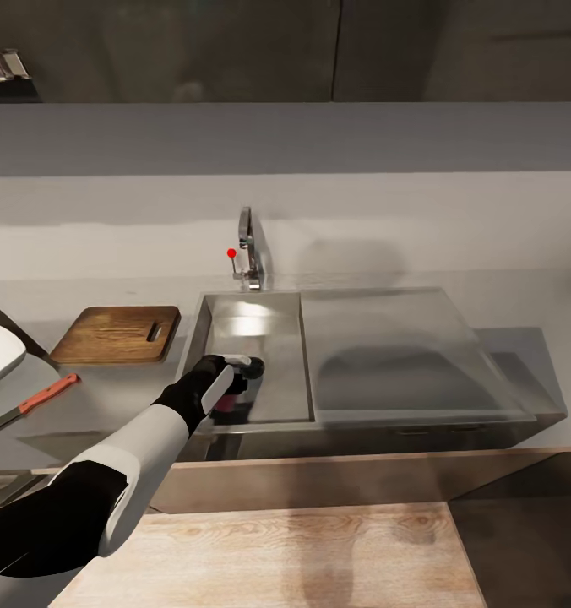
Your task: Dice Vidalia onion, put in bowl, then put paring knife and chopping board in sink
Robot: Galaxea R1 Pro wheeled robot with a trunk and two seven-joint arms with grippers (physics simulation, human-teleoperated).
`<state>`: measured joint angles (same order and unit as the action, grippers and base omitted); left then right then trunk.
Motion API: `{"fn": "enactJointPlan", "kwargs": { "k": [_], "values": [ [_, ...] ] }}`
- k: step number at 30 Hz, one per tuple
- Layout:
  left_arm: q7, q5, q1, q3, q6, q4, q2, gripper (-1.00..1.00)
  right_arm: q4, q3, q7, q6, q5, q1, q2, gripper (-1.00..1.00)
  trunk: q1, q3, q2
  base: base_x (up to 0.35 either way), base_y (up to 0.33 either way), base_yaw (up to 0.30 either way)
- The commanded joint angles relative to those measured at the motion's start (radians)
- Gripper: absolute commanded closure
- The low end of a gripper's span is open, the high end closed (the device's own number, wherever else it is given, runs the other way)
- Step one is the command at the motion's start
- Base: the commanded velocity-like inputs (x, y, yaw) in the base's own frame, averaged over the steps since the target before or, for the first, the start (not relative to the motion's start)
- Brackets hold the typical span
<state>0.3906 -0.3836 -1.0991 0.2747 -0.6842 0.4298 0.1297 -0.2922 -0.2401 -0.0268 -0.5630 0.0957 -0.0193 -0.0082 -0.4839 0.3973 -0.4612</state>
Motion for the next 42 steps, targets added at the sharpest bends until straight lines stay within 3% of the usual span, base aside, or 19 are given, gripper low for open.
{"fn": "enactJointPlan", "kwargs": {
  "k": [1,8,9,19,36,42],
  "values": [
    [0.008,-0.011,-0.001,0.008,-0.003,0.001,-0.001,-1.0,0.001,-0.005,-0.003,-0.003,0.01,-0.001,0.0,-1.0,0.0,0.001,-0.001,0.0,0.0,-0.003],
    [0.01,-0.008,-0.001,0.007,-0.003,0.004,-0.001,-1.0,0.001,-0.005,-0.004,-0.003,0.01,-0.001,0.001,-1.0,0.0,0.001,-0.001,0.0,0.0,-0.001],
    [0.01,-0.008,-0.001,0.007,-0.003,0.004,-0.001,1.0,0.001,-0.005,-0.003,-0.003,0.01,-0.001,0.001,-1.0,0.0,0.001,-0.001,0.0,0.0,0.0],
    [0.01,-0.008,-0.001,0.006,-0.004,0.004,-0.004,1.0,0.001,-0.005,-0.003,-0.003,0.01,-0.001,0.002,-1.0,0.0,0.0,-0.001,0.0,0.0,0.0],
    [0.009,-0.008,-0.001,0.004,-0.005,0.021,-0.002,1.0,0.001,-0.005,-0.002,-0.004,0.01,-0.001,0.002,-1.0,0.0,-0.026,-0.001,0.0,0.0,0.0],
    [0.008,-0.01,-0.001,0.005,-0.016,0.123,-0.002,1.0,0.001,-0.005,-0.002,-0.005,0.01,-0.001,0.002,-1.0,0.0,-0.035,-0.001,0.0,0.0,0.0]
  ]
}}
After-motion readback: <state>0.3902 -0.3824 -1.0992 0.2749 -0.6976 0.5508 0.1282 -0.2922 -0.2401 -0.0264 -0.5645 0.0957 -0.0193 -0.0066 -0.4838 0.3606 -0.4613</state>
